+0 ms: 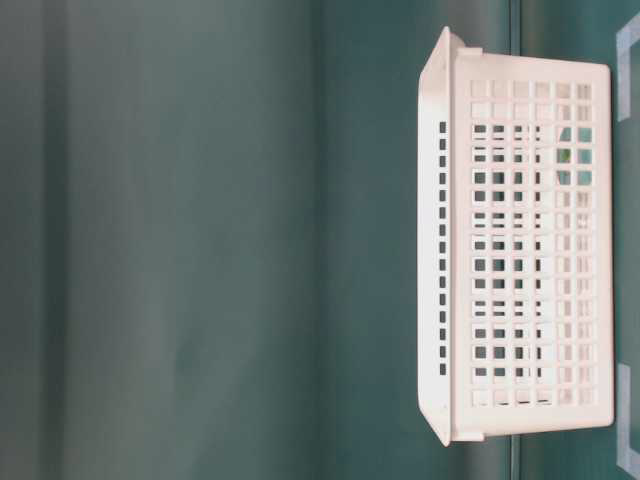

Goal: Put the tape into the white basket.

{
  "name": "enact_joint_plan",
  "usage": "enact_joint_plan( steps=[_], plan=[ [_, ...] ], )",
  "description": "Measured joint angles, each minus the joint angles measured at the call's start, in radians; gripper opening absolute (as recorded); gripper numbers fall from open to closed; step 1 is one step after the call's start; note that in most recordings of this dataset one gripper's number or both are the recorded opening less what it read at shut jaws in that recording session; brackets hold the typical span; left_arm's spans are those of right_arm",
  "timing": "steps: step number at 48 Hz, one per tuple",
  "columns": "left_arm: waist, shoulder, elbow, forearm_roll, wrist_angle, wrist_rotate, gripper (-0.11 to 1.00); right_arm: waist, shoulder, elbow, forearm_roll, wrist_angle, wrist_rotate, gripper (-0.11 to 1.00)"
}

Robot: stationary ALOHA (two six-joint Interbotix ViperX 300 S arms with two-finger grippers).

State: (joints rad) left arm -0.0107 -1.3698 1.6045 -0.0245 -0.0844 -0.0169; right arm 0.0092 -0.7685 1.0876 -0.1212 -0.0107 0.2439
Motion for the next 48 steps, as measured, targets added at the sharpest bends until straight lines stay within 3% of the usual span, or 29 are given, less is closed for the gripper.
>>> enact_joint_plan(
  steps=[9,20,34,48],
  plan=[
    [-0.002,-0.002,0.000,0.000,0.000,0.000,-0.11,0.046,-0.032,0.037,-0.008,-0.046,0.000,0.92],
    [-0.002,-0.002,0.000,0.000,0.000,0.000,-0.11,0.048,-0.072,0.075,-0.012,-0.052,-0.006,0.92],
    [-0.002,-0.002,0.000,0.000,0.000,0.000,-0.11,0.048,-0.238,0.110,-0.107,-0.035,-0.006,0.92],
    [-0.002,-0.002,0.000,0.000,0.000,0.000,-0.11,0.049,-0.391,0.207,-0.117,0.028,0.000,0.92]
  ],
)
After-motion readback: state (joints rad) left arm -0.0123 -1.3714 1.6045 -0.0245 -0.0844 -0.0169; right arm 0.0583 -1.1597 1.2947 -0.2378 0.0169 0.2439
